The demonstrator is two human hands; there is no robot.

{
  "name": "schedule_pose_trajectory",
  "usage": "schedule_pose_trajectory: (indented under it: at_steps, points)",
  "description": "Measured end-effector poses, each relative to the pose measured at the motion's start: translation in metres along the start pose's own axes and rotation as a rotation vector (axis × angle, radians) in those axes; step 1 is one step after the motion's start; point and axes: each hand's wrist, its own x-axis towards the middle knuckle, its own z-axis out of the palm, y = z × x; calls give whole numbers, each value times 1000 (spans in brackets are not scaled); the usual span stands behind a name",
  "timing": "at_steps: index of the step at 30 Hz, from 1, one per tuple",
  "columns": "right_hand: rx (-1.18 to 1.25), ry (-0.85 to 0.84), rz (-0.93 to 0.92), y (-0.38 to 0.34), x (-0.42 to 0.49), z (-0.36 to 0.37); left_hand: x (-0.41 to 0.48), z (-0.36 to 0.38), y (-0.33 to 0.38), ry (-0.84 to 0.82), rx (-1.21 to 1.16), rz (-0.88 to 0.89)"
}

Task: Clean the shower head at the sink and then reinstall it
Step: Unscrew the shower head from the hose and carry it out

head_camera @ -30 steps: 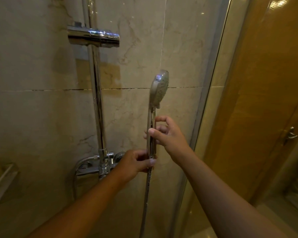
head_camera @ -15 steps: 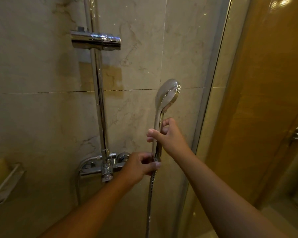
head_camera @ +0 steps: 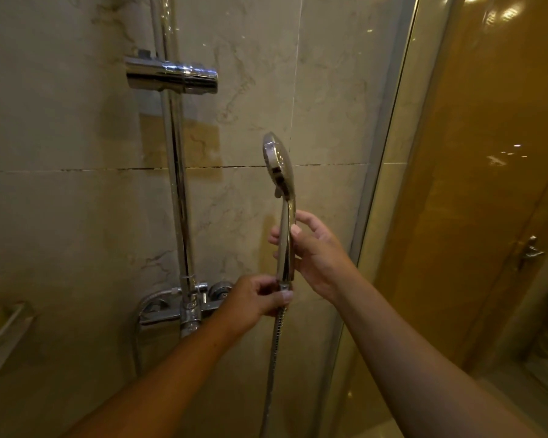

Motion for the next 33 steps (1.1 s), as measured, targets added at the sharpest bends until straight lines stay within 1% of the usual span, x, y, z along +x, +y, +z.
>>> schedule_pose_trajectory:
  at_steps: [4,8,10,16,20,26,29,33]
  points:
    - [59,30,-37,8,5,16,1,-1,1,24,-8,-3]
    - [-170,119,-117,15,11,29,1,-4,-4,21,-4,-8]
    - [-131,130,-111,16,13,29,1,-4,-4,24,-5,-3]
    - [17,89,-53,14,15,20,3,-5,-5,33,-9,27]
    - [49,91,-27,14,16,16,6,-5,-3,28,-15,30]
    - [82,138,-60,11,18,19,11,0,-1,7,-58,21]
    - [-10,194,-91,14,18,20,12,4,-4,-2,-64,5]
    - [-201,190,-183,20,18,16,15,5,-8,-4,-37,-1]
